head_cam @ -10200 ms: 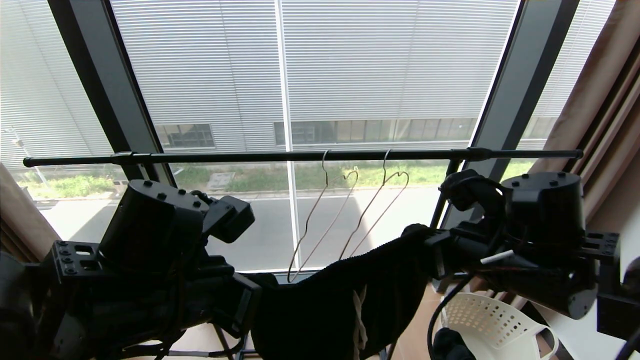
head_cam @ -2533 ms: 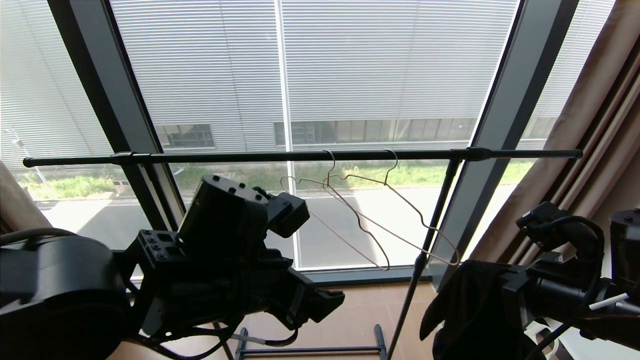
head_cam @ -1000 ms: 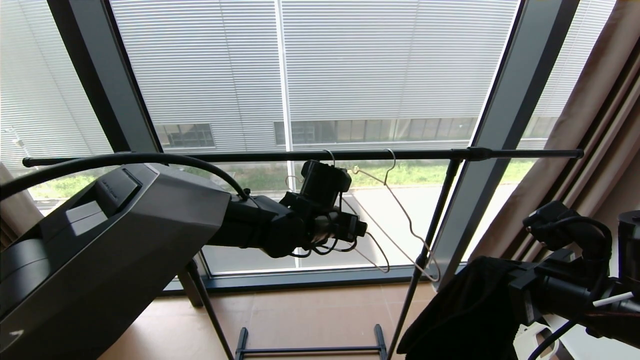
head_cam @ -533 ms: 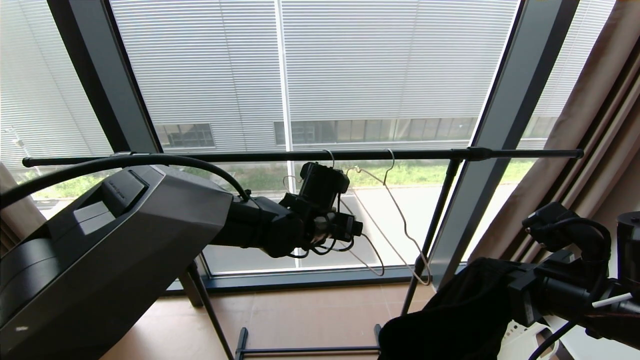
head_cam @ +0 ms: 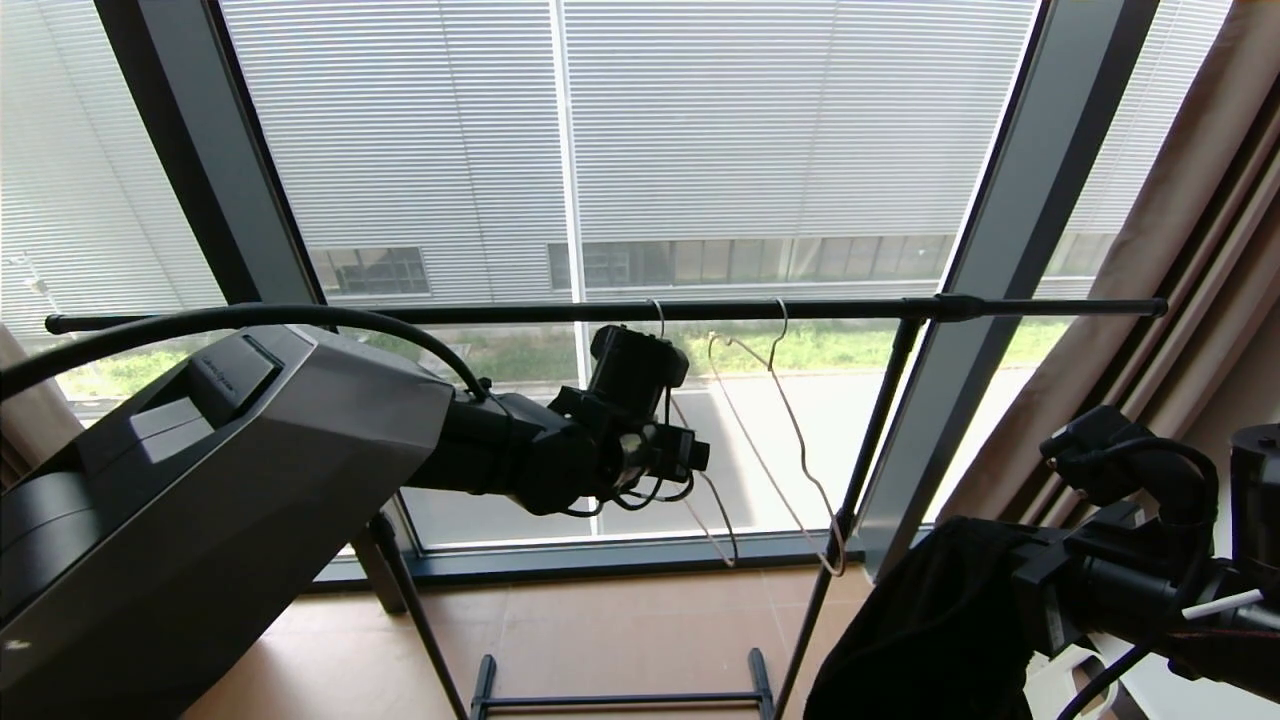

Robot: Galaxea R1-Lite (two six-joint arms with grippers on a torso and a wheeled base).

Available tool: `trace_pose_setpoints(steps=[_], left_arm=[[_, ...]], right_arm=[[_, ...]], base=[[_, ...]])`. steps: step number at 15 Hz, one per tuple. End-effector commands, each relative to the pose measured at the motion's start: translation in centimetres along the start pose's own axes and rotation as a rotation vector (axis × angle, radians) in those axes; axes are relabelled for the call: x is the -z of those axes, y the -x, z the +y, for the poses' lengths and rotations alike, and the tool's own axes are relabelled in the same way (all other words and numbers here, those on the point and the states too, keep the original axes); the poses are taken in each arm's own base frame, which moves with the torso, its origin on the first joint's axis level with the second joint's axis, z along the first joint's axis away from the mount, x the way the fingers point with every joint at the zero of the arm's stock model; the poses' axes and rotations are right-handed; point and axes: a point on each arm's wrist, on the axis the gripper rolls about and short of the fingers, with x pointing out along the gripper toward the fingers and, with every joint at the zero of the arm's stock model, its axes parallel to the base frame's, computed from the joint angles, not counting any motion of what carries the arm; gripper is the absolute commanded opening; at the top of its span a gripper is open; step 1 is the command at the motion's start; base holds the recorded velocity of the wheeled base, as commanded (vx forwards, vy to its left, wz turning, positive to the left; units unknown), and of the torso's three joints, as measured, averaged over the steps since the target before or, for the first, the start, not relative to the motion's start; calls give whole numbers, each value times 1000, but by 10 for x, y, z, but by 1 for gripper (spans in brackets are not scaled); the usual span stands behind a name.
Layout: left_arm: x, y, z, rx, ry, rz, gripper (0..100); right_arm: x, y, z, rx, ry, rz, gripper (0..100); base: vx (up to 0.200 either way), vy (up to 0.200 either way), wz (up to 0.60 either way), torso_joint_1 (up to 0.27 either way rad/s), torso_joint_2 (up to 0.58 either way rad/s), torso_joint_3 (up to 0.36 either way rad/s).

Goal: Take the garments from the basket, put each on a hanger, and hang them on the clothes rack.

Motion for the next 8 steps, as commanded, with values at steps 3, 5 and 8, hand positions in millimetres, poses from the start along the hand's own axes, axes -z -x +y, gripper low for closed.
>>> trace_pose_setpoints(steps=[3,5,8], left_arm=[[-1,4,-4,9,-5,-7,100],[-1,3,-4,7,-7,-7,100],[1,2,-4,-8,-10,0,100]], right_arm=[[0,-1,0,0,1,3,0],[0,-1,0,0,1,3,0],[0,-1,0,0,1,3,0]], base=[[0,0,0,0,0,0],[0,0,0,0,0,0],[0,0,0,0,0,0]])
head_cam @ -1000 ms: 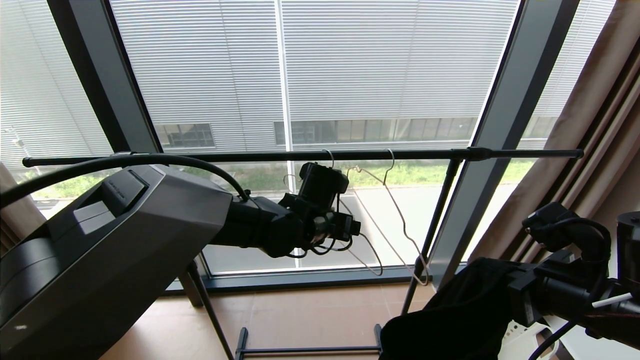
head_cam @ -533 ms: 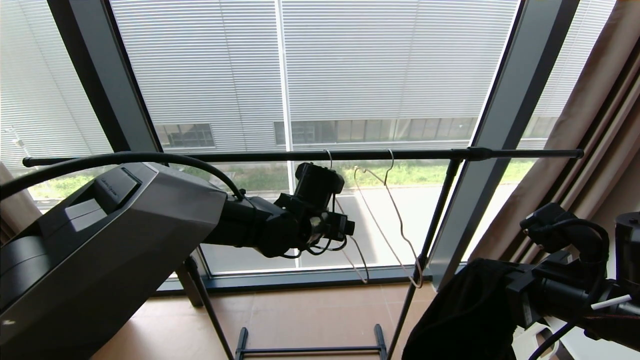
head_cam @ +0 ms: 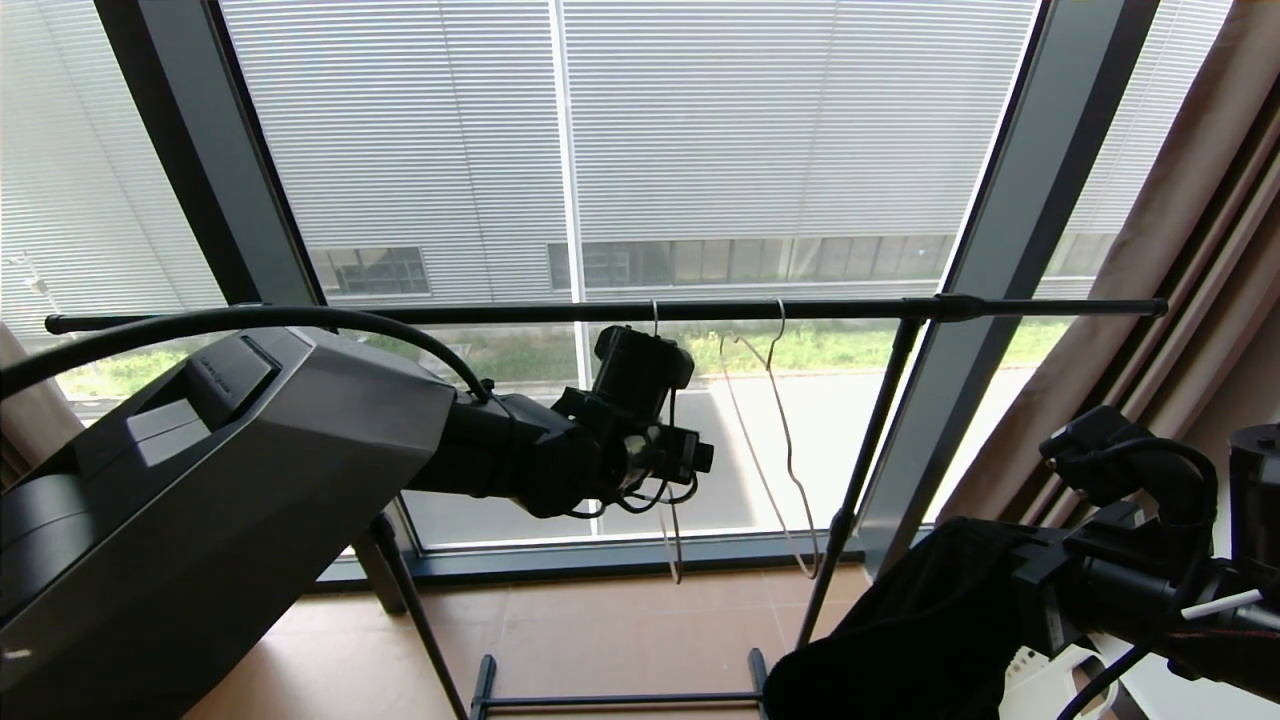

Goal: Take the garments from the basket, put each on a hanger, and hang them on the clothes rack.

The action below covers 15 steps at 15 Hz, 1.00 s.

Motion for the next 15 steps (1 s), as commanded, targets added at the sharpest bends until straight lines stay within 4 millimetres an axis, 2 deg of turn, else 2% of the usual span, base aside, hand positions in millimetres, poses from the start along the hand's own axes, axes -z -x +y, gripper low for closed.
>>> trace_pose_setpoints(steps=[1,7,11,12,15], left_arm=[[1,-1,0,-14,-1,2,100],[12,-11,2,-120,-14,17,100],[15,-15,2,-128,-16,25,100],[15,-15,3,-131,-15,25,0],[14,-15,4,-132,-12,22,0]], right_arm=[[0,0,0,0,-1,2,0],[0,0,0,-1,0,1,0],[1,0,0,-1,0,5,0],[1,0,0,-1,0,3,0],[2,-1,0,-2,1,8,0]], base=[[0,0,0,0,0,0],[0,0,0,0,0,0],[0,0,0,0,0,0],[0,0,0,0,0,0],[0,0,0,0,0,0]])
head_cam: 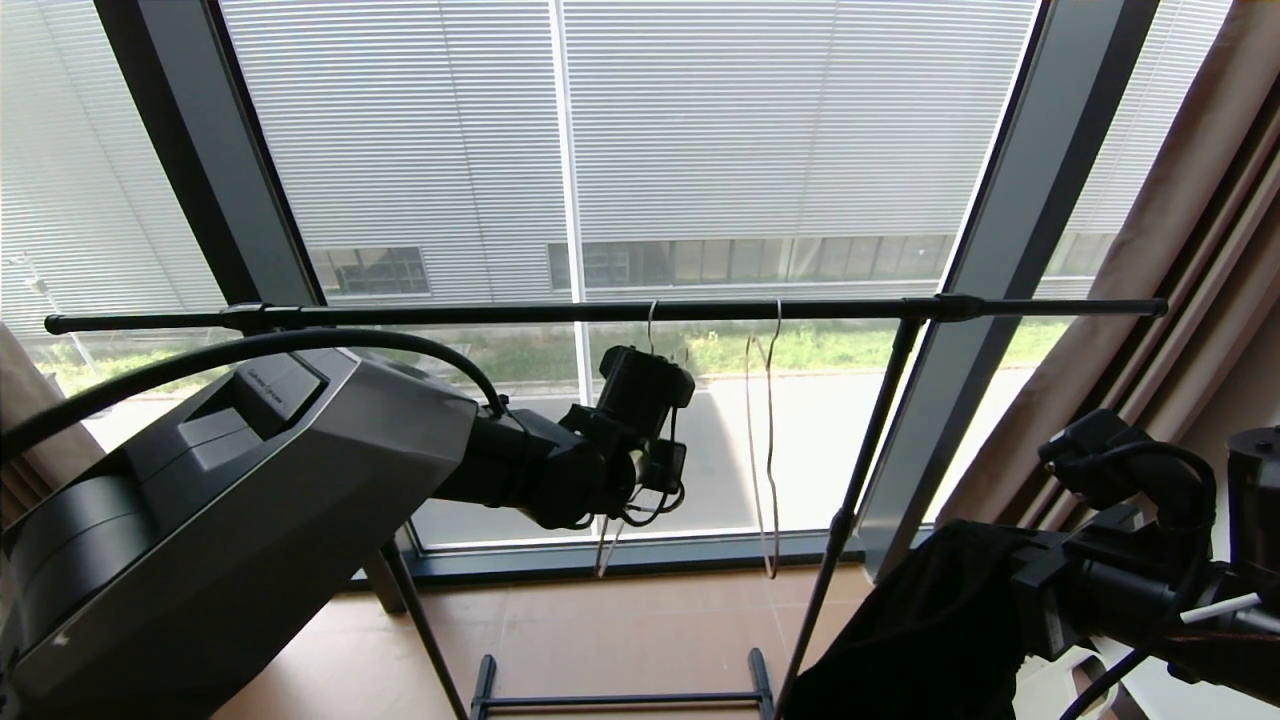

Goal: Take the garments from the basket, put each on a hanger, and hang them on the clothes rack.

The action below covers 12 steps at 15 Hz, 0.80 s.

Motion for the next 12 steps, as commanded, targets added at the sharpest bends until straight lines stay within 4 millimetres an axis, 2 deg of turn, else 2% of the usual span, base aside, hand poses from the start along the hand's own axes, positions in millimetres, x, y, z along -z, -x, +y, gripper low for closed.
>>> trace_pose_setpoints(steps=[1,7,12], left_arm=[[0,-1,2,-3,4,-1,0],[-9,7,2,-7,11,-30,0],[-28,32,6,7,32,-88,0]], right_arm=[[0,0,0,0,1,2,0],[0,-2,0,1,0,4,0],[0,-1,0,0,2,4,0]], base=[[0,0,0,0,0,0],[0,0,0,0,0,0],[0,0,0,0,0,0]])
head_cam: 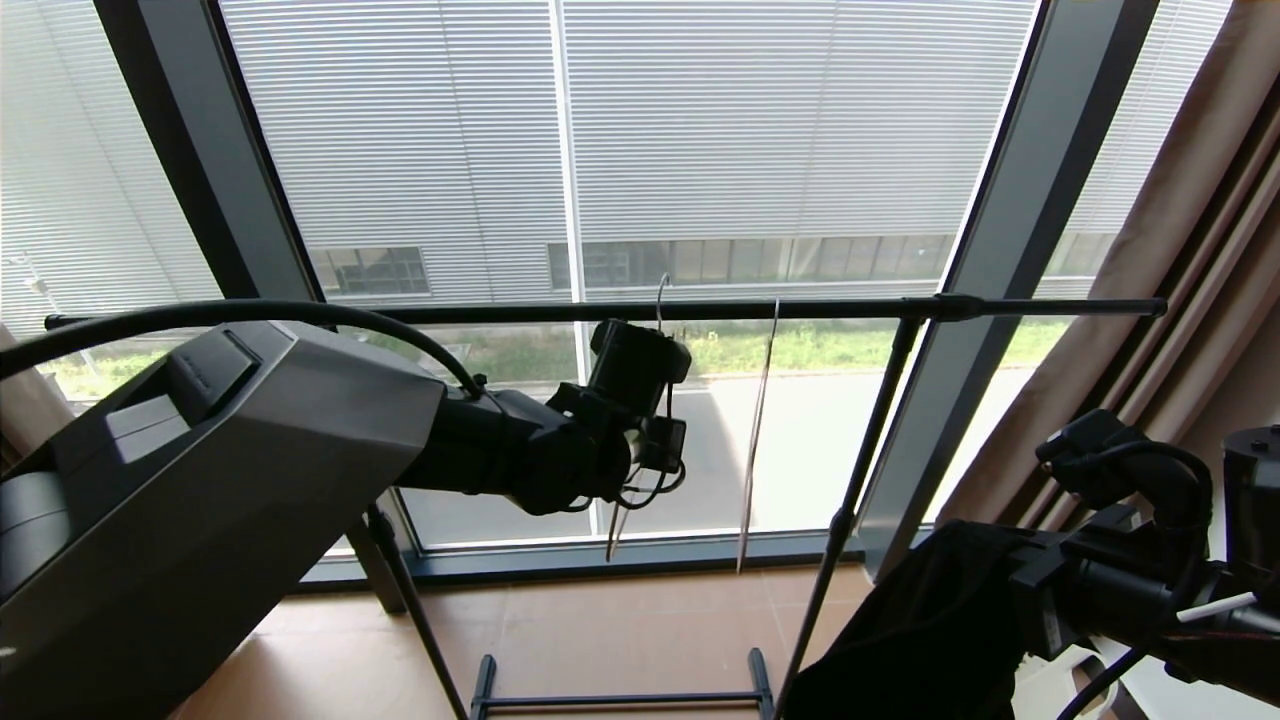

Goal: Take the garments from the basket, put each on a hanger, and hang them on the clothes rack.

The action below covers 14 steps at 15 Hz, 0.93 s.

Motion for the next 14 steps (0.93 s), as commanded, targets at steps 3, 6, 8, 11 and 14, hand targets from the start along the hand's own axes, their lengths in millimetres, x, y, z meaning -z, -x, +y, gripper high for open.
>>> trace_pose_setpoints(steps=[3,6,8,11,14], left_arm=[[-9,20,2,12,4,-26,0],[-5,42,4,23,-11,-13,0],[2,64,6,37,-30,2,0],[16,103,20,53,-40,0,0],[41,131,39,63,-96,-33,0]], right_arm=[[0,0,0,-1,2,1,0],[0,0,0,-1,2,1,0],[0,0,0,-1,2,0,0],[0,0,0,0,2,-2,0],[0,0,0,0,1,-2,0]], base=[[0,0,0,0,0,0],[0,0,0,0,0,0],[0,0,0,0,0,0],[0,0,0,0,0,0],[0,0,0,0,0,0]])
